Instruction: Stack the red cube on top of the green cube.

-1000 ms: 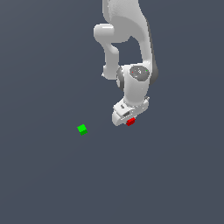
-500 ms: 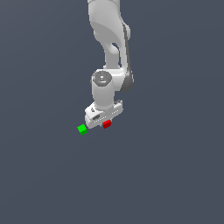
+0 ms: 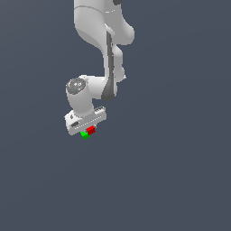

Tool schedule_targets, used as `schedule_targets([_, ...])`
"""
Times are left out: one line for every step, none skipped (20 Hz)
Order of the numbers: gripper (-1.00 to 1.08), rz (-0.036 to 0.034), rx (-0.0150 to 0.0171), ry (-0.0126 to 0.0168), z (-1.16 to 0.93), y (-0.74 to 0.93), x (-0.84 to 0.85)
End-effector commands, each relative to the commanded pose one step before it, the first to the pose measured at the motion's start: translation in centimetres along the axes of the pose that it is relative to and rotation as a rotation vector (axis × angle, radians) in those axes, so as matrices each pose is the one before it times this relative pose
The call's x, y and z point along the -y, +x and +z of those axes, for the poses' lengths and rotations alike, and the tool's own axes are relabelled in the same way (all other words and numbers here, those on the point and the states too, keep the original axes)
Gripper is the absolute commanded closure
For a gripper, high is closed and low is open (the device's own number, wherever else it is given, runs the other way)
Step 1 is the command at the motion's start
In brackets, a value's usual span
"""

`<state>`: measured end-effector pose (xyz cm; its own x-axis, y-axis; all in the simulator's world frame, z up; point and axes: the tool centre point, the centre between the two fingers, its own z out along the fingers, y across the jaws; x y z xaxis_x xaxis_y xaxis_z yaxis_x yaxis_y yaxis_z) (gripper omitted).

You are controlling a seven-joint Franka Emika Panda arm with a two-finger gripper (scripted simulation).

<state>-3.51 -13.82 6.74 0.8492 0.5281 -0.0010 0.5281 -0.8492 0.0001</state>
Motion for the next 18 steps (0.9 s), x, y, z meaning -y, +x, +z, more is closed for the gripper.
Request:
schedule_targets([1.08,-0.00234,-0.00078,-0.00045,0.232,-0.696,-1.458])
schedule_targets([1.08,0.00000,0.00000,0.00000,0.077,-0.217,-0.444])
schedule_targets([1.08,0.00000,0.00000,0.00000,0.065,-0.181,-0.378])
schedule_targets([1.08,0.00000,0.00000,0.00000,0.053,-0.146,-0.311])
schedule_targets([1.08,0.00000,0.00000,0.00000,0.041,-0.112,-0.242])
schedule_targets([1.08,0.00000,0.00000,0.00000,0.029,-0.079,-0.172])
schedule_targets([1.08,0.00000,0.00000,0.00000,0.017,-0.047,-0.103])
schedule_targets([1.08,0.00000,0.00000,0.00000,0.006,-0.015,-0.034])
schedule_targets([-0.92,0.00000,0.00000,0.00000,0.000,0.000,0.000])
schedule_targets([-0.92,0.00000,0.00000,0.00000,0.000,0.000,0.000])
schedule_targets([-0.92,0.00000,0.00000,0.00000,0.000,0.000,0.000])
schedule_targets([-0.92,0.00000,0.00000,0.00000,0.000,0.000,0.000])
schedule_targets([-0.92,0.00000,0.00000,0.00000,0.000,0.000,0.000])
schedule_targets([-0.92,0.00000,0.00000,0.00000,0.000,0.000,0.000])
schedule_targets([-0.92,0.00000,0.00000,0.00000,0.000,0.000,0.000])
schedule_targets([-0.92,0.00000,0.00000,0.00000,0.000,0.000,0.000])
schedule_targets([-0.92,0.00000,0.00000,0.00000,0.000,0.000,0.000])
schedule_targets([-0.92,0.00000,0.00000,0.00000,0.000,0.000,0.000])
